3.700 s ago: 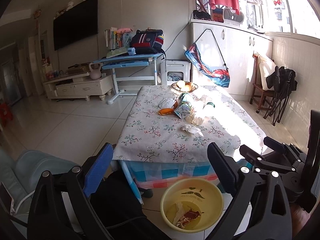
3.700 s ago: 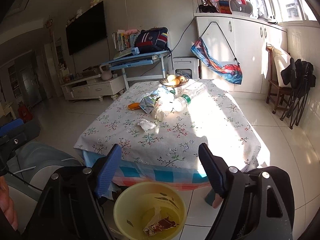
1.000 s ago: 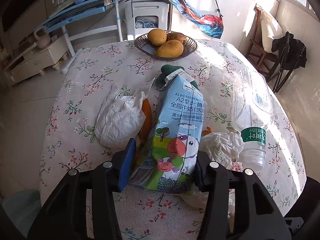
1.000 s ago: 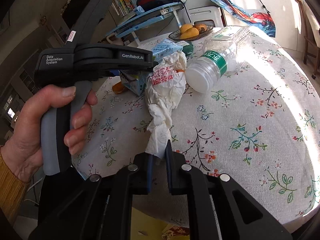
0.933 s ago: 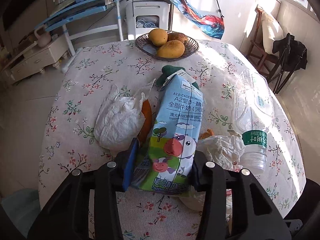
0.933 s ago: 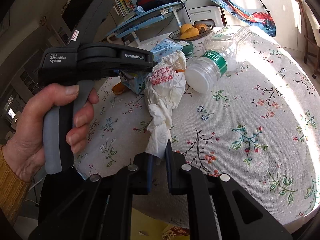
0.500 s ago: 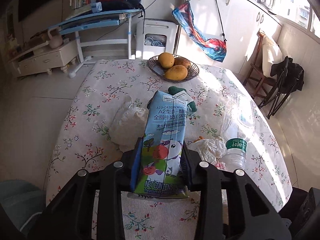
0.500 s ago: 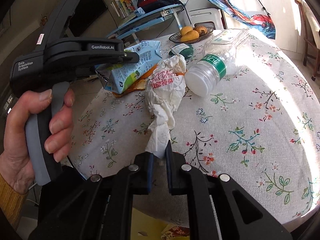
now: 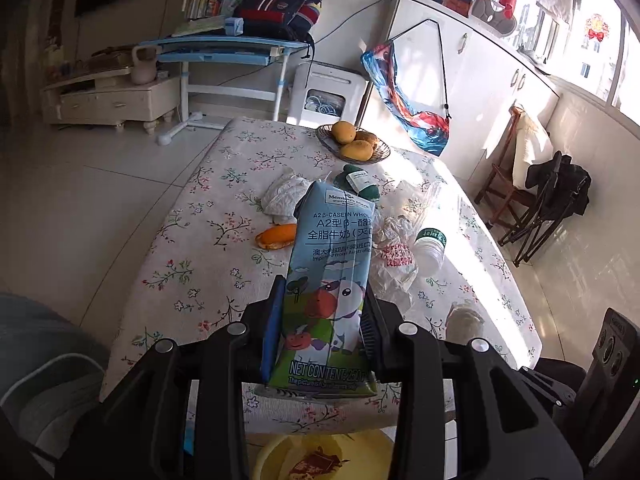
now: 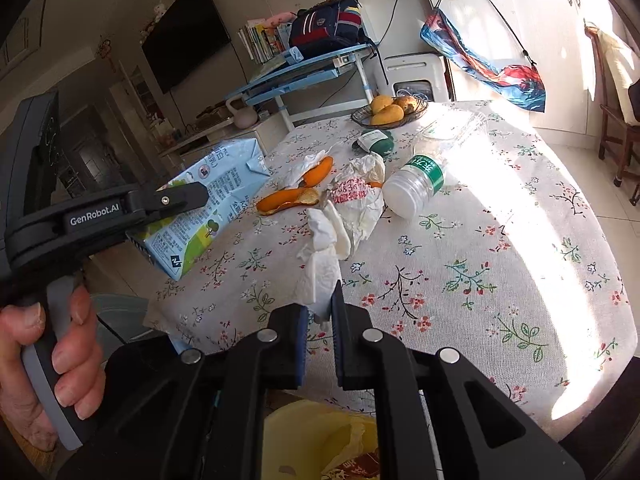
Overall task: Collect trash
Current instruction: 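Release the tissue into the basin with the right tool while the left tool drops the carton in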
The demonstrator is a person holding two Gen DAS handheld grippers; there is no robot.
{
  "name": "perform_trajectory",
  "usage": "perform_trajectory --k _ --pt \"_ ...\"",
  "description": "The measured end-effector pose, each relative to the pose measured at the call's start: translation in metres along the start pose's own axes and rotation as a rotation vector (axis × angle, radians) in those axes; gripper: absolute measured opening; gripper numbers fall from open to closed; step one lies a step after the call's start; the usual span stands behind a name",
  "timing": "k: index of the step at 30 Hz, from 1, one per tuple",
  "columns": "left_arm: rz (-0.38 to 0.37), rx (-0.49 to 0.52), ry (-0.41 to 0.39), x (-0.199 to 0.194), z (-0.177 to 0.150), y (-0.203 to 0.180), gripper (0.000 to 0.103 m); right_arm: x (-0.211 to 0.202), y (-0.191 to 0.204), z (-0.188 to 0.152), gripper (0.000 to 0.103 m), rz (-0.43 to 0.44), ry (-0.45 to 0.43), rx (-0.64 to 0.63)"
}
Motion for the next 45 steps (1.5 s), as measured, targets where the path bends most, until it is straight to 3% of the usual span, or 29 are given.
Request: perform_trajectory --k 15,25,39,43,45 --pt "-0.038 -0.017 -0.025 -0.06 -0.038 0.012 0.034 -0.025 0.018 -0.034 0.011 -0.02 0.045 -0.038" --pt "-0.07 0.025 -0.006 -0.081 -0.068 0.0 0.034 -0.021 0.025 -0.068 0.011 0.007 0.174 -0.026" --pt "-0.094 0.075 0.031 -0.099 -0.11 -0.011 0.034 -0.024 0.042 -0.098 0.012 0.01 0.272 -0.036" --pt "-0.098 0.088 0.027 -0.107 -0.116 -0.013 0.034 -0.029 0.039 -0.101 0.016 0.0 0.27 -0.008" --pt "-0.1 0.091 0.025 -0.111 -0.118 -0.013 0.034 -0.032 0.035 -0.101 0.026 -0.011 0.259 0.013"
Point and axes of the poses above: each gripper's, at about its wrist camera, not at the fingertips, and x roughly the way its jaws point, y to its left, z to its top, the point moved 6 cm from there along x, roughly the way its jaws point, and after that the axes turned 4 degrees about -x, right-handed, at the moved point
